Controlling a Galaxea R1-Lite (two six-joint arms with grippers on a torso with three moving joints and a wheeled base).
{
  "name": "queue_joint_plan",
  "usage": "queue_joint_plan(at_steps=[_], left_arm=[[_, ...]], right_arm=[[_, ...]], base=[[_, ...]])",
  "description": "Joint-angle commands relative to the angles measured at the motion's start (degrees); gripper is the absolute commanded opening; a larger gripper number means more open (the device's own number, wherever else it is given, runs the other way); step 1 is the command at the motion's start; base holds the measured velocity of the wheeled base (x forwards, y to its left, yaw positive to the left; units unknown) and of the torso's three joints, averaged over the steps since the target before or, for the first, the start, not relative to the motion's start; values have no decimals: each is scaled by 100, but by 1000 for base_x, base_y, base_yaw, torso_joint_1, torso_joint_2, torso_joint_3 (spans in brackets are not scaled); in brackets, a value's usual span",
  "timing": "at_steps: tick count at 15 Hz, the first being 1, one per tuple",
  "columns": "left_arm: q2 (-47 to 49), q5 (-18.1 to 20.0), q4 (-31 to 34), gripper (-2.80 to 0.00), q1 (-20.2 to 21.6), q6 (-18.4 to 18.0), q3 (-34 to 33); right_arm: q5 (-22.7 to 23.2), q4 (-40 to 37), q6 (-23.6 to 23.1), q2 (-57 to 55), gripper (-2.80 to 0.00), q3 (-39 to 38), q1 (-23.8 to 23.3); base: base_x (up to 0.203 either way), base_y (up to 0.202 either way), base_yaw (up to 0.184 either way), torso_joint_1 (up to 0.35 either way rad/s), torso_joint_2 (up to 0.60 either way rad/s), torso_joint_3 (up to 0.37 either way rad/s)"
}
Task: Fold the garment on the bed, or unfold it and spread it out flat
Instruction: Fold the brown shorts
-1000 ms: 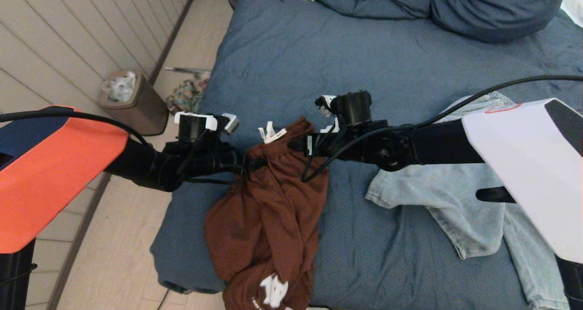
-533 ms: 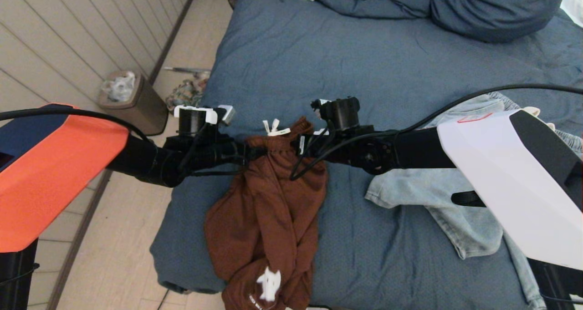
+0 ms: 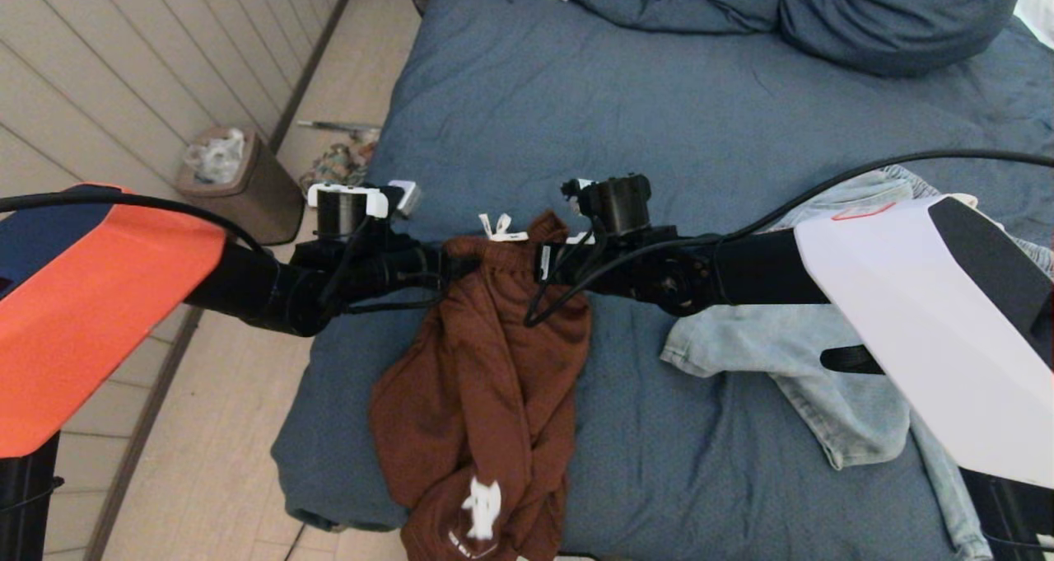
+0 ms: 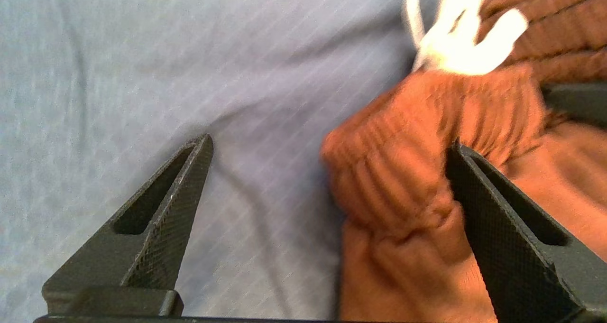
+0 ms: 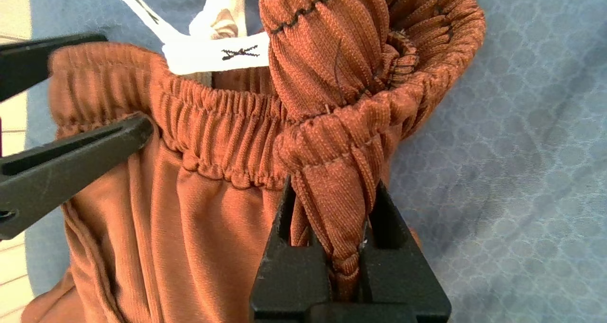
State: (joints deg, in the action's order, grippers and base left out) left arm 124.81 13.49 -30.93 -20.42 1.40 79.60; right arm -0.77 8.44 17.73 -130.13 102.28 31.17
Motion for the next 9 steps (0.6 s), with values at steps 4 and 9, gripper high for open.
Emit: queue_joint_plan(at_steps=[4, 9], left_arm=[[-9, 13, 123, 0, -120, 0, 46], [196, -14, 141, -280, -120, -3, 176]], right_arm=[[-2, 9, 3, 94, -280, -24, -6], [-2, 18, 3, 120, -280, -40, -6]], base=[[0, 0, 0, 0, 0, 0], [0, 0, 0, 0, 0, 0]])
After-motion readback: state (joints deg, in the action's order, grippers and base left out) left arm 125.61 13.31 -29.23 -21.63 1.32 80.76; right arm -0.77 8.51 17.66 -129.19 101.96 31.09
